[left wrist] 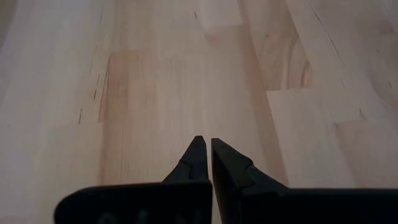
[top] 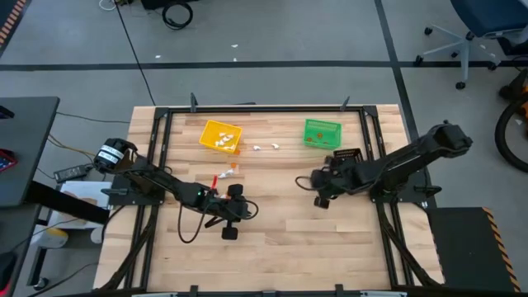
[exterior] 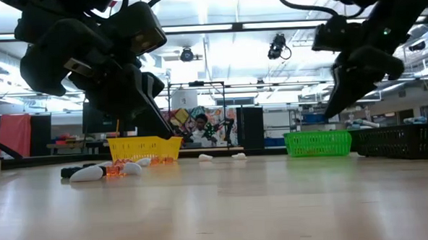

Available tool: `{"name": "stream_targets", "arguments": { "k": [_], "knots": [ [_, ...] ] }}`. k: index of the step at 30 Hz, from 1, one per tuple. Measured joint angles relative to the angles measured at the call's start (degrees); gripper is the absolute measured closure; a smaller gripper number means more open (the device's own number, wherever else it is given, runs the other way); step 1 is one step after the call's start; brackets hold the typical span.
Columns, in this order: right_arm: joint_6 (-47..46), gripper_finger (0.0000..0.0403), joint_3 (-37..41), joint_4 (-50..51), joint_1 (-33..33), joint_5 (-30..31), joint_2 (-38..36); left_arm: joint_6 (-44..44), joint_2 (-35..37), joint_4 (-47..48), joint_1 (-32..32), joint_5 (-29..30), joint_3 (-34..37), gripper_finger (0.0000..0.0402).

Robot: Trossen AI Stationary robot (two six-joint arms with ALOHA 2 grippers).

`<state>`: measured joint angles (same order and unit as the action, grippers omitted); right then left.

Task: Sort Halloween decoration
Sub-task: Put the black skeleton toy into the black bin, then put the orange pumpkin toy into the green bin

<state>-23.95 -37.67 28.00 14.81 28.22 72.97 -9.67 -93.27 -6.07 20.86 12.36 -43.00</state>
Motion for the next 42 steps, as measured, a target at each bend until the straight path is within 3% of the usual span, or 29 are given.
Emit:
{"name": "stream_targets", "arguments": {
  "k": [6,15,31,35,42],
  "knots": [
    [-15.91,0.0369,-0.04,14.05,-2.57,8.06,-5.11,0.00,-0.02,0.00,0.00,0.00,0.00,0.0402],
    [-33.04,0.0368,-0.07,31.63,-7.93,8.40,-6.63,-0.02,-0.04,-0.02,0.00,0.00,0.00,0.0402],
    [-31.94,0.0297,-0.09,35.05,-10.52,4.21,-6.63,1.38,1.35,1.11,0.15,0.11,0.04,0.0402],
    [-31.39,0.0293,-0.09,34.05,-10.32,3.50,-6.63,4.97,5.41,3.22,1.04,4.30,0.04,0.0402],
    [-23.03,0.0294,-1.63,22.46,-6.41,10.16,-6.63,8.22,12.42,9.77,2.29,8.00,0.14,0.0402]
  ]
}}
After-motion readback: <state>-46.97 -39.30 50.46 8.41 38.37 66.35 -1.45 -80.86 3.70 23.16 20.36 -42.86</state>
